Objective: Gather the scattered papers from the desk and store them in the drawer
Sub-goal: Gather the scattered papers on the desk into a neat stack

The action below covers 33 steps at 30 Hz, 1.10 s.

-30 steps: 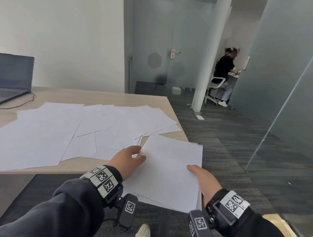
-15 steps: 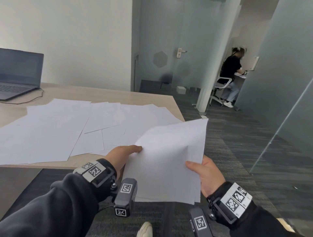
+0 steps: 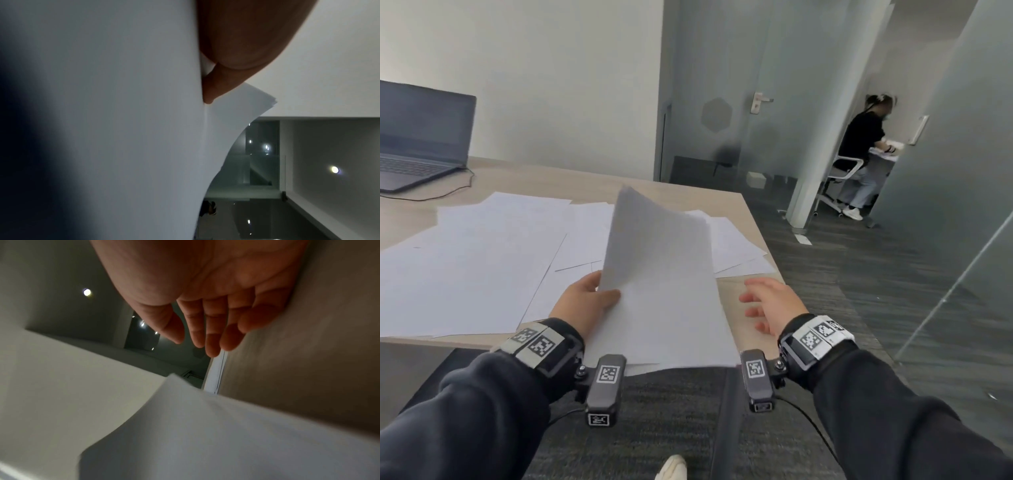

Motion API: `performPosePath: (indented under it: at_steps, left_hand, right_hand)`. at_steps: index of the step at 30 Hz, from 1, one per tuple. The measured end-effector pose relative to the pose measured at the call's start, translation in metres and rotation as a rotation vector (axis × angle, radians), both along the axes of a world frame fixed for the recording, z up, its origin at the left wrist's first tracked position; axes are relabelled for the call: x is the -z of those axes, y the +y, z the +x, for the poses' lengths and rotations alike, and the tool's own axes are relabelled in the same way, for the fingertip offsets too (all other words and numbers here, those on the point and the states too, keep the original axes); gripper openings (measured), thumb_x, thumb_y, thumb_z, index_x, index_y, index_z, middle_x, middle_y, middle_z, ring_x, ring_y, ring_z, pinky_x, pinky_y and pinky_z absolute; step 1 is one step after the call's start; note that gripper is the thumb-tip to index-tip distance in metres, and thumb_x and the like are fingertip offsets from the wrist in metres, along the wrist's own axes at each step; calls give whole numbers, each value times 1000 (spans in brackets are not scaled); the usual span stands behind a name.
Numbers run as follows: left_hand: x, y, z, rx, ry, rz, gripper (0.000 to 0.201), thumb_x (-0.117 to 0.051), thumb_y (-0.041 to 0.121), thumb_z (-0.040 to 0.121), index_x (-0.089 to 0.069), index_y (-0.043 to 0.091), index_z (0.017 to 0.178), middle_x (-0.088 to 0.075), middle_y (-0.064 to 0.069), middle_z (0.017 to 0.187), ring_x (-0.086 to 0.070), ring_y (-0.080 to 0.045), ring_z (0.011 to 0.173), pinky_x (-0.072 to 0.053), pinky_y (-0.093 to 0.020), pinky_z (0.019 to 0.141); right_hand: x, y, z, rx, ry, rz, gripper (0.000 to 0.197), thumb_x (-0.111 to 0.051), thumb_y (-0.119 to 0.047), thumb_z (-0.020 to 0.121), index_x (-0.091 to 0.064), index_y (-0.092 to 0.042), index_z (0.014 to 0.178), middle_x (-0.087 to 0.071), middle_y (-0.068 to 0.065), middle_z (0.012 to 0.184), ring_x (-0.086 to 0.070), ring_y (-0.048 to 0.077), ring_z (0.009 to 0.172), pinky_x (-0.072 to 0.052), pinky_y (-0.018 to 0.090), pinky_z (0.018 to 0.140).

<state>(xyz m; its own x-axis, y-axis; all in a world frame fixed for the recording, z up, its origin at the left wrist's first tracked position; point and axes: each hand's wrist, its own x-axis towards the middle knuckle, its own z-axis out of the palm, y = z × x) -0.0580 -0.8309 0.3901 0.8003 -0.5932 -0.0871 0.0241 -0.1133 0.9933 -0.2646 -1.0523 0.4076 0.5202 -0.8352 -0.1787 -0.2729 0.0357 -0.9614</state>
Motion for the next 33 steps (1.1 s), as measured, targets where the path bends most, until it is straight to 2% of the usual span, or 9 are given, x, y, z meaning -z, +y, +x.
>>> performPosePath:
  at_steps: [4, 8, 11, 14, 19, 23, 26, 29, 33]
  left_hand:
    - [7, -2, 18, -80, 10, -69, 36, -58, -1, 89, -73, 33, 94, -79, 1, 83, -72, -29, 71, -58, -55, 83]
    - [15, -3, 23, -97, 32, -104, 35, -63, 7, 80, -75, 37, 94, -79, -1, 88, -73, -34, 79, -56, -60, 86]
    - [16, -4, 20, -70, 33, -125, 38, -60, 16, 69, -76, 42, 93, -79, -3, 89, -74, -35, 81, -56, -60, 86]
    - [16, -4, 20, -51, 29, -135, 38, -60, 17, 68, -76, 44, 91, -79, -3, 89, -74, -35, 81, -56, -59, 87]
    - [15, -4, 19, -45, 56, -154, 37, -60, 16, 67, -77, 42, 87, -79, -4, 87, -73, -30, 74, -58, -54, 84]
    - [15, -5, 21, -45, 73, -157, 35, -64, 7, 72, -76, 33, 91, -79, -5, 86, -73, -23, 64, -57, -50, 83]
    - [16, -3, 21, -48, 35, -111, 38, -61, -1, 84, -75, 34, 94, -79, -3, 85, -72, -28, 71, -56, -54, 86]
    - [15, -2, 20, -47, 28, -78, 41, -55, -6, 90, -73, 31, 97, -79, -1, 82, -70, -30, 75, -55, -54, 88]
    - [12, -7, 17, -22, 21, -35, 40, -54, -6, 91, -72, 28, 98, -78, 1, 78, -70, -31, 75, -56, -51, 87]
  right_hand:
    - [1, -23, 30, 11, 59, -43, 15, -57, -29, 92, -70, -23, 98, -73, 1, 99, -61, 16, 76, -40, 27, 58]
    - [-4, -39, 62, -82, 128, -104, 18, -56, -26, 93, -71, -22, 102, -75, -1, 106, -61, 14, 78, -36, 25, 56]
    - [-10, -46, 84, -175, 139, -181, 29, -50, -27, 96, -73, -18, 111, -72, -3, 119, -63, 15, 94, -39, 24, 66]
    - [-12, -53, 102, -270, 276, -244, 44, -38, -46, 98, -75, -26, 111, -59, -3, 140, -52, 20, 126, -32, 30, 93]
    - [-12, -55, 106, -400, 546, -281, 56, -25, -54, 102, -67, -27, 128, -45, 7, 153, -43, 26, 135, -25, 30, 94]
    - [-17, -47, 82, -448, 632, -340, 52, -26, -48, 103, -60, -26, 136, -42, 9, 154, -41, 29, 137, -27, 32, 97]
    - [-14, -39, 58, -513, 726, -399, 45, -29, -32, 107, -48, -10, 141, -40, 18, 152, -40, 35, 137, -28, 34, 107]
    - [-5, -30, 31, -461, 751, -404, 38, -30, -11, 105, -40, 0, 140, -43, 26, 146, -41, 42, 135, -32, 50, 112]
    - [-3, -6, -8, -520, 902, -553, 40, -25, -9, 104, -41, -11, 140, -38, 12, 153, -29, 34, 144, -29, 55, 111]
